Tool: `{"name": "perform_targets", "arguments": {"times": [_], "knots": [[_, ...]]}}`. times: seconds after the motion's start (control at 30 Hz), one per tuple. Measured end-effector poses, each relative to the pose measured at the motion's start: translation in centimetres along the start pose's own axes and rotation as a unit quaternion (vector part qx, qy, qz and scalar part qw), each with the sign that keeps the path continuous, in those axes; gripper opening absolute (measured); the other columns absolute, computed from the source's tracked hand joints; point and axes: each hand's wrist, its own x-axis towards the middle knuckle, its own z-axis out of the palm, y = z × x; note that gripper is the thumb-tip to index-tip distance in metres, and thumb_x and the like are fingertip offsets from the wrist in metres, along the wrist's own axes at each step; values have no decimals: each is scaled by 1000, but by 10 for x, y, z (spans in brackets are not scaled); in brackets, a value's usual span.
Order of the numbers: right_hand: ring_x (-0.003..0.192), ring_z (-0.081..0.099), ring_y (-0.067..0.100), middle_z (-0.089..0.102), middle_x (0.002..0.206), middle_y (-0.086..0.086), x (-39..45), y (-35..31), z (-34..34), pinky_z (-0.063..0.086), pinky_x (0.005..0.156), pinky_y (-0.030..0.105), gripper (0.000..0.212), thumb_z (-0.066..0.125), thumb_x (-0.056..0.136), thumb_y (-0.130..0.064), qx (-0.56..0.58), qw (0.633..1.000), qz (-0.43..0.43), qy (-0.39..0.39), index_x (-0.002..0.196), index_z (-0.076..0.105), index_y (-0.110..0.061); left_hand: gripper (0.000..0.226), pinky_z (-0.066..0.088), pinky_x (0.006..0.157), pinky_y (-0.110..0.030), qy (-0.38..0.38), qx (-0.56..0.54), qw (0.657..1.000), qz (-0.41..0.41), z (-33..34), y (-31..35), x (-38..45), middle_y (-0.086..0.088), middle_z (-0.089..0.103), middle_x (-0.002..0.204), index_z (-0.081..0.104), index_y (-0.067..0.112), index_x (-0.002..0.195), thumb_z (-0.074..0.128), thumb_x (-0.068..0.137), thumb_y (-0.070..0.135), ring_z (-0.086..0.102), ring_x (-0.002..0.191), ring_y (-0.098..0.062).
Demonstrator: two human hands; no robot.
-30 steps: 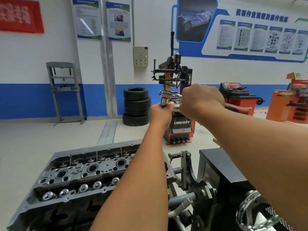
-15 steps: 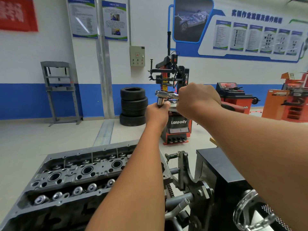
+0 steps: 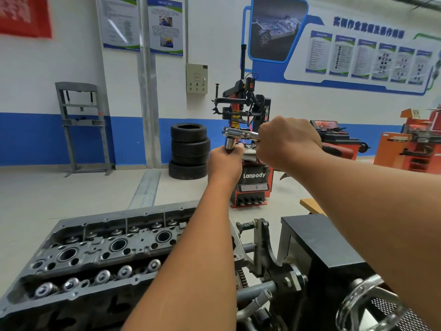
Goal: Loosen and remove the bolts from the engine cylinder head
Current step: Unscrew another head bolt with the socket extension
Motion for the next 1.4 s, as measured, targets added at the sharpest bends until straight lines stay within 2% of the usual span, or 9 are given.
{"name": "perform_targets", "arguments": {"times": [0.2, 0.37, 0.53, 0.87, 1.1, 1.2, 1.3, 1.4], "knots": [[49, 47, 24, 52, 60, 3, 3, 3, 2, 30, 47, 26, 29, 52, 91, -20, 0, 1000, -5, 5, 63, 49, -17, 36, 36, 58, -29, 7, -2, 1000, 5, 0, 2, -2, 7, 54, 61, 59, 22, 66, 67, 98, 35, 48, 59, -12], [49, 47, 25, 51, 61, 5, 6, 6, 5, 31, 49, 26, 30, 50, 94, -23, 5, 1000, -18, 9, 64, 51, -15, 33, 40, 61, -30, 14, -7, 1000, 7, 0, 3, -3, 5, 58, 65, 63, 22, 69, 67, 98, 35, 51, 63, -14], [49, 44, 23, 48, 63, 4, 10, 8, 11, 27, 49, 25, 26, 48, 93, -22, 0, 999, -29, 16, 70, 59, -15, 33, 41, 61, -29, 22, -8, 1000, 8, -1, 2, -4, 5, 57, 65, 62, 21, 68, 67, 98, 35, 50, 62, -15], [47, 45, 22, 47, 58, 3, 20, 11, 22, 34, 51, 27, 28, 48, 94, -23, 24, 997, -57, 34, 68, 53, -16, 34, 39, 60, -29, 50, 5, 999, 21, 0, -1, 0, 5, 59, 65, 63, 22, 70, 66, 99, 39, 52, 61, -14], [43, 41, 21, 43, 52, 1, 27, 13, 30, 31, 50, 25, 30, 49, 94, -22, 47, 995, -73, 57, 65, 53, -15, 31, 49, 65, -31, 56, 3, 998, 28, -1, -2, 0, 3, 64, 68, 65, 22, 74, 66, 100, 39, 59, 66, -16], [41, 37, 19, 41, 51, 0, 31, 14, 35, 27, 50, 23, 29, 51, 94, -22, 58, 993, -80, 69, 65, 54, -14, 31, 46, 62, -29, 56, -1, 998, 31, -2, -2, -1, 5, 63, 66, 65, 21, 74, 66, 100, 39, 58, 63, -12], [41, 37, 19, 41, 51, 0, 35, 13, 40, 30, 50, 24, 30, 50, 95, -24, 66, 991, -88, 77, 68, 58, -13, 30, 43, 58, -26, 61, 0, 997, 36, -4, -2, -2, 9, 63, 65, 65, 24, 74, 66, 100, 38, 57, 62, -5], [43, 40, 23, 43, 53, 0, 40, 13, 45, 28, 51, 25, 29, 51, 96, -26, 72, 989, -92, 90, 72, 60, -12, 28, 52, 61, -30, 65, -2, 997, 35, -5, -4, -2, 9, 65, 69, 65, 25, 75, 66, 100, 36, 59, 66, -6]]}}
